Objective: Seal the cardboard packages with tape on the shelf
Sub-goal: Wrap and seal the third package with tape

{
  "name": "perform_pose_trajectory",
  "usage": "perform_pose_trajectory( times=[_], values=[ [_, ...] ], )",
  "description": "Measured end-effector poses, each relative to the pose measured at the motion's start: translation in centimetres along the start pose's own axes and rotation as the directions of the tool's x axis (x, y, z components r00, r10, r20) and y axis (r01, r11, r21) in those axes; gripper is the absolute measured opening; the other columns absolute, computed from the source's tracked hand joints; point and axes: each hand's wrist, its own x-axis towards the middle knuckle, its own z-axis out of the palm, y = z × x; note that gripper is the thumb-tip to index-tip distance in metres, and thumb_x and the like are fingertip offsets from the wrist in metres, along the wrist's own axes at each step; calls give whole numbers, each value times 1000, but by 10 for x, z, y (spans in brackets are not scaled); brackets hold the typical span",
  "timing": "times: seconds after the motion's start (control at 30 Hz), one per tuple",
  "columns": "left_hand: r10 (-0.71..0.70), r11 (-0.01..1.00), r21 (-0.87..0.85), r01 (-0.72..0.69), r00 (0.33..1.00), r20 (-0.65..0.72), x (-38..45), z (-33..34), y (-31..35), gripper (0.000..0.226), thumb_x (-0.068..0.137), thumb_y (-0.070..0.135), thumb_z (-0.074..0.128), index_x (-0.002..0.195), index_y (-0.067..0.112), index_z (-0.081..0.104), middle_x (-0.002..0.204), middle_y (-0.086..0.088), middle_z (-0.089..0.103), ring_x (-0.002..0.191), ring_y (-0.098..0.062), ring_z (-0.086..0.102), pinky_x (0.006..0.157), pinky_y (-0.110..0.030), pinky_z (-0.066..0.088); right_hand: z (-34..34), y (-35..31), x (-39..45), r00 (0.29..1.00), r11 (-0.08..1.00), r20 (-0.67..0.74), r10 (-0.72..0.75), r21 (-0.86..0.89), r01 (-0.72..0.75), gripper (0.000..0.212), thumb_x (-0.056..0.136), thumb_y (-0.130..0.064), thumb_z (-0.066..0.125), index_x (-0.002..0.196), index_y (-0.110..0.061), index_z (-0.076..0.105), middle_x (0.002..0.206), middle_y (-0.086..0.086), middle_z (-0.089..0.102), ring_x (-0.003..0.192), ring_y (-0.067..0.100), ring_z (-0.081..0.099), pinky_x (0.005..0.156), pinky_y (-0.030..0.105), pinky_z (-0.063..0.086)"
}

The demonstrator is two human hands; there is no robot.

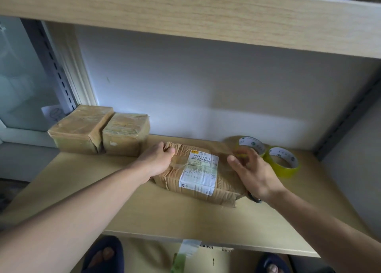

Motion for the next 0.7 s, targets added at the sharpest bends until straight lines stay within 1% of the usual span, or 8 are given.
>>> perform_pose_trajectory(
  times=[0.07, 0.1, 0.17, 0.23, 0.3, 0.47, 0.6, 0.7],
  values=[
    [-22, 999, -35, 21, 1000, -16, -6, -1, -3, 42, 109, 47, 32, 135, 19, 49, 131, -6, 58, 105, -27, 58, 68, -29, 47, -8, 4, -12, 976, 956, 207, 60, 269, -116, 96, 71, -80, 70, 149, -33, 37, 129, -2, 63, 96, 18, 71, 72, 35, 61],
    [-48, 997, -68, 47, 999, -17, -8, -3, -6, 40, 108, 48, 33, 130, 20, 50, 122, -6, 60, 92, -25, 59, 57, -27, 45, -12, 6, -18, 950, 928, 313, 10, 352, -125, 108, 66, -72, 80, 154, -41, 26, 134, -5, 60, 97, 15, 72, 72, 31, 60],
    [-106, 971, -215, 102, 994, -8, -13, -9, -12, 40, 105, 53, 41, 121, 20, 56, 108, -4, 64, 79, -23, 60, 52, -26, 44, -12, 13, -24, 918, 908, 388, -82, 410, -93, 126, 63, -41, 97, 158, -42, 14, 139, -7, 58, 103, 7, 72, 80, 28, 59],
    [-137, 908, -398, 131, 991, 14, -20, -16, -12, 39, 98, 57, 55, 107, 21, 66, 88, -1, 71, 73, -20, 62, 60, -28, 45, -4, 17, -26, 953, 923, 298, -51, 379, -69, 133, 58, -23, 102, 160, -37, 19, 137, -5, 62, 104, 5, 72, 89, 33, 60],
    [-115, 872, -473, 126, 992, 52, -32, -22, -10, 32, 92, 52, 66, 100, 21, 70, 84, 2, 76, 76, -18, 66, 75, -33, 51, 4, 16, -23, 982, 929, 184, -38, 369, -33, 119, 59, -14, 100, 156, -29, 33, 130, -8, 67, 102, 5, 72, 91, 32, 60],
    [-115, 850, -494, 183, 979, 166, -60, -30, -9, 67, 88, 44, 74, 142, 31, 35, 115, -12, 70, 92, -34, 75, 82, -44, 60, -2, 16, 2, 994, 877, -89, -60, 470, 95, 56, 78, 4, 83, 127, -14, 62, 111, -4, 75, 102, 13, 73, 79, 17, 55],
    [-39, 921, -375, 108, 982, 186, -74, -33, -14, 83, 85, 42, 79, 151, 28, 30, 120, -8, 66, 88, -26, 77, 78, -37, 63, 16, 15, 15, 997, 941, 12, 79, 329, -78, 61, 84, 1, 68, 137, -24, 53, 101, -6, 74, 88, 16, 72, 74, 26, 59],
    [63, 987, -156, -25, 968, 243, -79, -31, -21, 66, 82, 45, 81, 130, 40, 36, 103, 5, 63, 86, -11, 72, 74, -34, 61, 22, 7, 16, 971, 926, -82, 226, 327, -188, 63, 82, -24, 67, 141, -30, 46, 110, -2, 67, 85, 25, 67, 61, 32, 54]
  ],
)
